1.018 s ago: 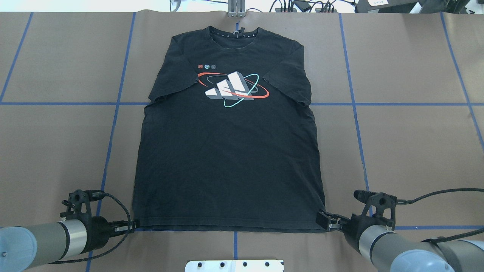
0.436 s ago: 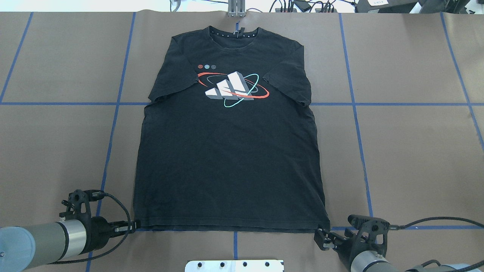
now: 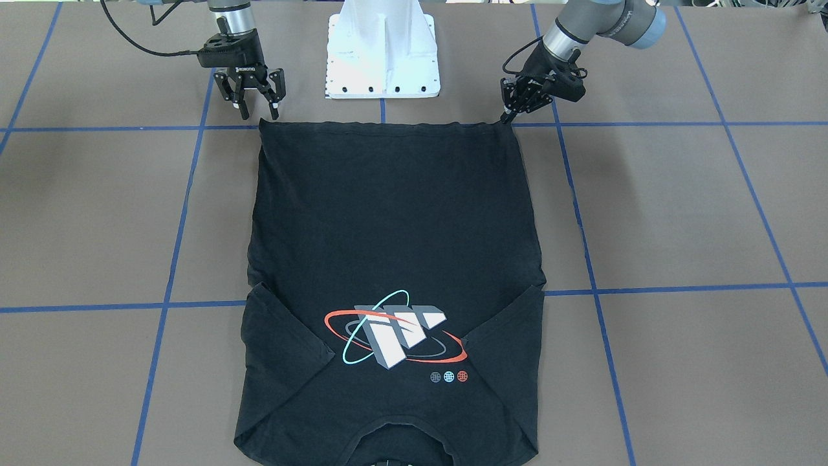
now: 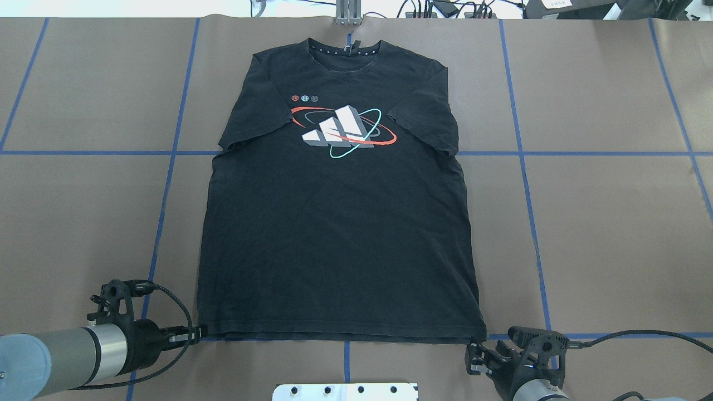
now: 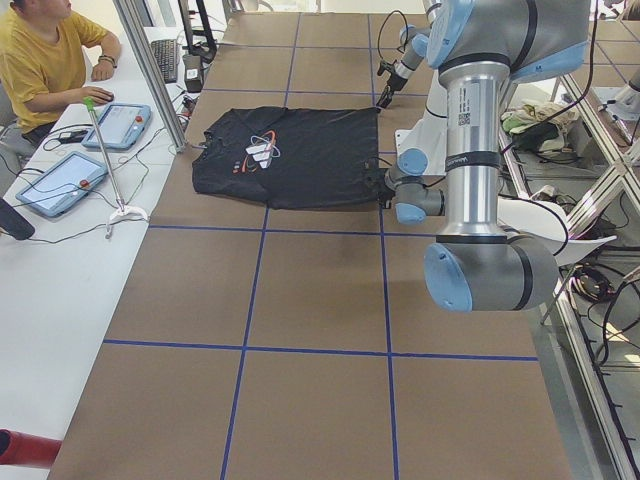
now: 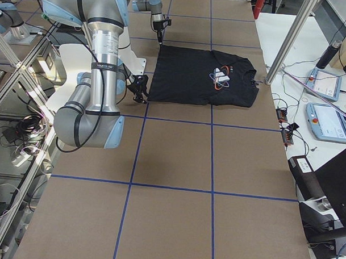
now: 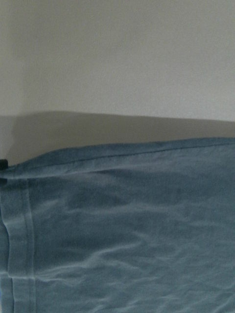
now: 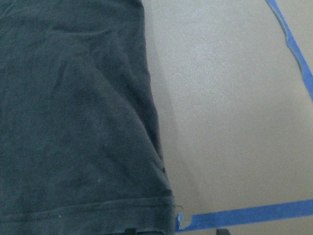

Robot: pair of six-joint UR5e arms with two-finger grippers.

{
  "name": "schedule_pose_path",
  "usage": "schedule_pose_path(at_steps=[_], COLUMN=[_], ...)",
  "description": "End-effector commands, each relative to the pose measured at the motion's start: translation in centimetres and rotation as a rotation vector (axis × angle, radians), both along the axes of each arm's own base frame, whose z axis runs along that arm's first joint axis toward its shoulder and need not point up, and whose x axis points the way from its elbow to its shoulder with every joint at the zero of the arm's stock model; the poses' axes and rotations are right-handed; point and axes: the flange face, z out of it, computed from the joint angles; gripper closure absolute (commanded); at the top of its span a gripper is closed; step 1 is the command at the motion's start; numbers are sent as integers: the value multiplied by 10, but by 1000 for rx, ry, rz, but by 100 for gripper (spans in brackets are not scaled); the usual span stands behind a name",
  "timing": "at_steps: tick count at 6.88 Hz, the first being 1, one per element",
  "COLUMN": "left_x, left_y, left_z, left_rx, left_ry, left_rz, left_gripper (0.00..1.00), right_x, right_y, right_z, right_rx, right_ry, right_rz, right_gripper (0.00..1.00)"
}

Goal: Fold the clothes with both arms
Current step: 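Grasp the hem corners with both grippers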

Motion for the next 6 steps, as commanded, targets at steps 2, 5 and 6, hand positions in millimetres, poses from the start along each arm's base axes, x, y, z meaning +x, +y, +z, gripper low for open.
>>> schedule_pose_path(at_steps=[2,5,6], left_x=[0,-2,-2], left_y=[0,0,0], left_z=[-1,-4,-4], left_rx=[1,1,2], left_ry=[2,8,8], left_rz=[-1,-1,-3], left_gripper=[100,100,100], right_x=[0,1,1], right_y=[-1,-3,-3], right_z=[-1,-3,-3], right_rx=[2,2,1], right_ry=[-2,-5,-6], right_rz=[3,5,6], right_gripper=[78,76,85])
